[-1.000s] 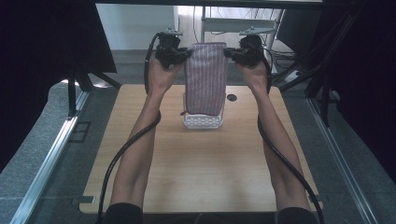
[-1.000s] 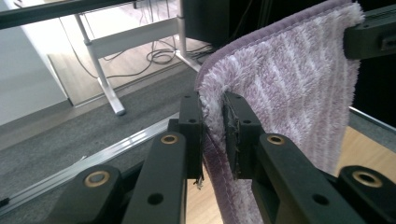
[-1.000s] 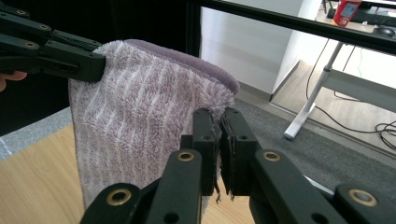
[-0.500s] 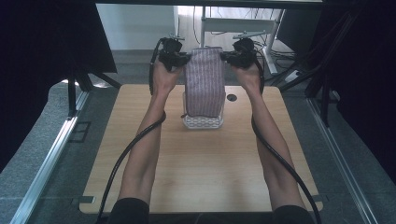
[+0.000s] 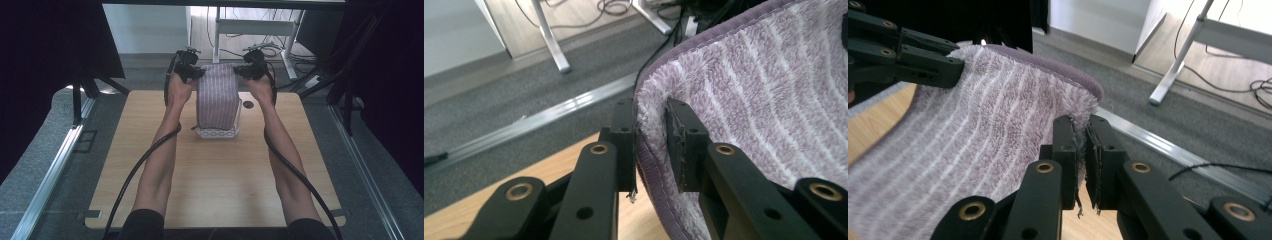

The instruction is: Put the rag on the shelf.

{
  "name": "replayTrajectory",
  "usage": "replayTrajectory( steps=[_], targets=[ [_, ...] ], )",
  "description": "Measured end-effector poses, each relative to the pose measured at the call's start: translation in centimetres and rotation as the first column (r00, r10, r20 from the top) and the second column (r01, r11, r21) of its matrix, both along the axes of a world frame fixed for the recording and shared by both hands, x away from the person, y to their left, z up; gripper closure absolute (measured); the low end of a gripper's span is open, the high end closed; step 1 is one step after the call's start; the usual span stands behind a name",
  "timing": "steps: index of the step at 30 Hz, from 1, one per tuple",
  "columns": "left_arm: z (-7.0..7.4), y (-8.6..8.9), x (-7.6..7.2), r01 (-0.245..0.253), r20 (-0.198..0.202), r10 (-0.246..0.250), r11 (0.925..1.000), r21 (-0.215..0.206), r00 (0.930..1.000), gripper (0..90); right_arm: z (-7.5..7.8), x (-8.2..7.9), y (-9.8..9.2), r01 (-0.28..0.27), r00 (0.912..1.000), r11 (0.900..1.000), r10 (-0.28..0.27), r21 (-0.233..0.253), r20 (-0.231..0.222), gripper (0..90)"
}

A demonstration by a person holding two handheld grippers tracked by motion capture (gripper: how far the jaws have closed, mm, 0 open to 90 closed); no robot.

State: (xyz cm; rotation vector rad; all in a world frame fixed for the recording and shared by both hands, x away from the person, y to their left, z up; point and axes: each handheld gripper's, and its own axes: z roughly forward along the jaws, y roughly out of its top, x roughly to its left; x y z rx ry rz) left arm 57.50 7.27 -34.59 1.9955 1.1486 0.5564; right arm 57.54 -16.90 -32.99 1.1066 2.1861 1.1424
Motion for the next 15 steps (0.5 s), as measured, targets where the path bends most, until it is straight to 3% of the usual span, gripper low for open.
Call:
replayTrajectory(
  steps=[1,3,5,6,15],
  targets=[
    [-0.2,-0.1,0.1,0.000,-0.009,0.000,1.0000,-0.002,1.0000,74.1,0.0,0.0,0.0,0.000,1.0000,1.000,0.000,0.000,0.000,82.9],
    [-0.9,-0.1,0.4,0.002,-0.067,-0.001,0.9999,0.016,0.9977,67.4,-0.6,0.2,-0.1,0.012,0.9997,1.000,-0.012,-0.007,-0.023,77.3],
    [-1.2,-0.1,0.4,-0.007,-0.077,0.010,0.9993,0.037,0.9970,62.4,-0.8,0.3,-0.1,0.017,0.9992,1.000,-0.018,-0.012,-0.036,74.9],
    [-1.4,0.1,0.5,-0.009,-0.097,0.012,0.9995,0.031,0.9952,54.3,-1.2,0.4,-0.2,0.014,0.9979,1.000,-0.015,-0.017,-0.063,70.0],
    [-1.2,1.1,-0.3,-0.003,-0.070,0.003,1.0000,0.002,0.9976,37.1,-2.4,0.3,-0.8,-0.001,0.9963,1.000,-0.001,-0.014,-0.085,56.6]
  ],
)
